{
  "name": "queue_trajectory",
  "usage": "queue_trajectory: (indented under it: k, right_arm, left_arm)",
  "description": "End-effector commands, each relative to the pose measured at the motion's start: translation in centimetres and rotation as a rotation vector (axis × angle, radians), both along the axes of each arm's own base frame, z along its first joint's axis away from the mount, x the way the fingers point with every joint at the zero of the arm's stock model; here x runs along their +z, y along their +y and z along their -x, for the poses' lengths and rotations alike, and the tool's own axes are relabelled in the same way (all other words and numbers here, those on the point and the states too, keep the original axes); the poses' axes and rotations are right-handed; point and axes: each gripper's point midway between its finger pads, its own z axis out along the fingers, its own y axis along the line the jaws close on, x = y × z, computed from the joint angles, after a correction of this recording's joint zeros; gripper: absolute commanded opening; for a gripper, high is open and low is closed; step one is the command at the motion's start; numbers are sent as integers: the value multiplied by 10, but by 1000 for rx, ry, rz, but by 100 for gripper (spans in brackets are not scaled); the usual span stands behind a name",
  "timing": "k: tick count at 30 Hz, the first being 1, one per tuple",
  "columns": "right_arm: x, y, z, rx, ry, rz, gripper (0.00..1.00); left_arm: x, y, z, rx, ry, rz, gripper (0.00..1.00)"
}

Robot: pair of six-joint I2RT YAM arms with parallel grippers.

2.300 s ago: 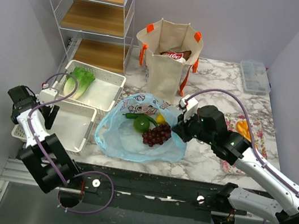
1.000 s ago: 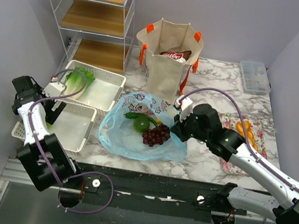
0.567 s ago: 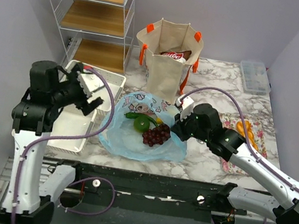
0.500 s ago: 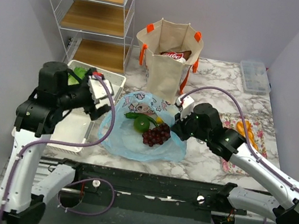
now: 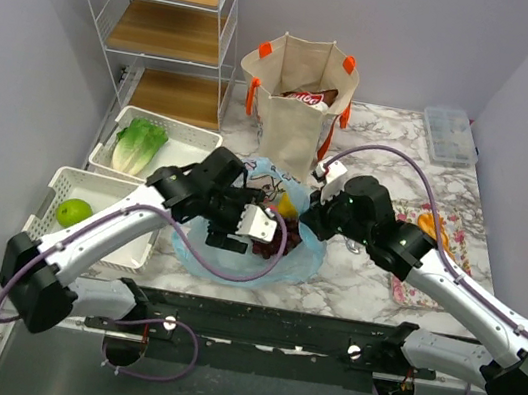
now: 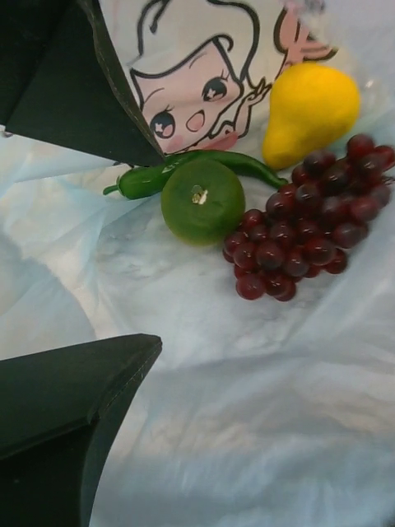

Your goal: Untie the knot of the grocery bags and take out the mixed food

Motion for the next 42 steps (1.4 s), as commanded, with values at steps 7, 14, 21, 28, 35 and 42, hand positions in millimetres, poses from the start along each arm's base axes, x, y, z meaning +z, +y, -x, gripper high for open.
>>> queue_trajectory:
  k: [7, 14, 21, 28, 35, 42]
  right_arm:
    - [17, 1, -11, -40, -30, -52, 1]
    - [18, -5, -11, -50, -30, -55, 1]
    - [18, -10, -14, -66, -38, -51, 1]
    - [17, -11, -13, -69, -33, -56, 1]
    - [16, -11, -15, -74, -33, -47, 1]
    - [19, -12, -19, -79, -49, -31, 1]
  left_arm:
    - [-73, -23, -62, -109, -119, -179, 87]
    - [-114, -32, -95, -96, -122, -269, 92]
    - [-142, -21, -96, -90, -37, -356, 75]
    - [-83, -37, -74, -54, -6, -237, 44]
    - [35, -63, -40, 8, 16, 26, 35]
    - [144, -33, -29, 228, 103, 339, 34]
